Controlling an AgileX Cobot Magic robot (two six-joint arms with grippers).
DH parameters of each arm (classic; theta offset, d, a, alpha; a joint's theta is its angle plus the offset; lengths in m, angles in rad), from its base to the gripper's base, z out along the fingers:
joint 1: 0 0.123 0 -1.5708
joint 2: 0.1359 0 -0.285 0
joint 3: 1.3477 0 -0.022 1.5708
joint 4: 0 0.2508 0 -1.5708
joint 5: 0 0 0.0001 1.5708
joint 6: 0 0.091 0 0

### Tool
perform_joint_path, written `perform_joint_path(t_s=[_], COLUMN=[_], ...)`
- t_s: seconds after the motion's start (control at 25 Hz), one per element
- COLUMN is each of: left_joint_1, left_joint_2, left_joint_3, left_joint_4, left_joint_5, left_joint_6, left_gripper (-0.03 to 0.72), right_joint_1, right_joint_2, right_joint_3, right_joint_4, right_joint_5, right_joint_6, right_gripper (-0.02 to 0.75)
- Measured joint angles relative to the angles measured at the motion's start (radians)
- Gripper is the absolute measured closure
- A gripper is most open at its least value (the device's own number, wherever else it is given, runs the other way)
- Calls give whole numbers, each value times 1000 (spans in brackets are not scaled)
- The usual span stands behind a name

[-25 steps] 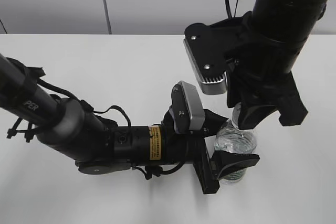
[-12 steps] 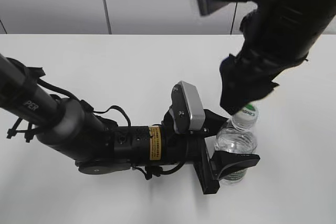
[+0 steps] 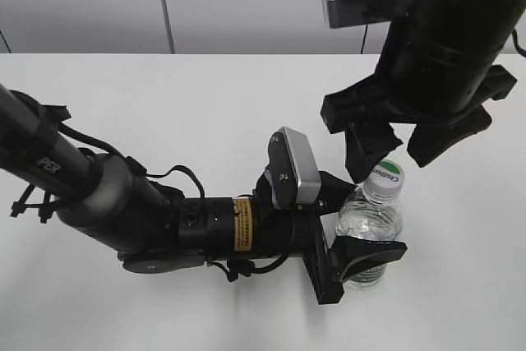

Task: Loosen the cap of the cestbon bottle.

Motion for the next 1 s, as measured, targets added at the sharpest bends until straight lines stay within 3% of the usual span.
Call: perform_joint_path(t_s=[0.12, 0.28, 0.48, 0.6, 0.88, 1.0], left_joint_1=[0, 0, 0, 0, 0, 0], left_joint_2=[0, 0, 0, 0, 0, 0], left_joint_3=[0, 0, 0, 0, 0, 0], left_joint_4=[0, 0, 0, 0, 0, -1], left_joint_5=[0, 1, 0, 0, 2, 3], left_joint_6=[-1, -1, -1, -1, 0, -1], left_gripper=[165, 165, 165, 165, 165, 165], right_joint_1=[0, 0, 0, 0, 0, 0], right_joint_2=[13, 13, 13, 13, 13, 11], right_joint_3=[5, 5, 5, 5, 5, 4], right_joint_4=[-13, -10, -5, 1, 18, 19], right_joint_5=[0, -1, -2, -2, -2, -2], right_joint_6=[0, -12, -117, -322, -1141, -1319], right_gripper=[258, 429, 450, 450, 450, 450])
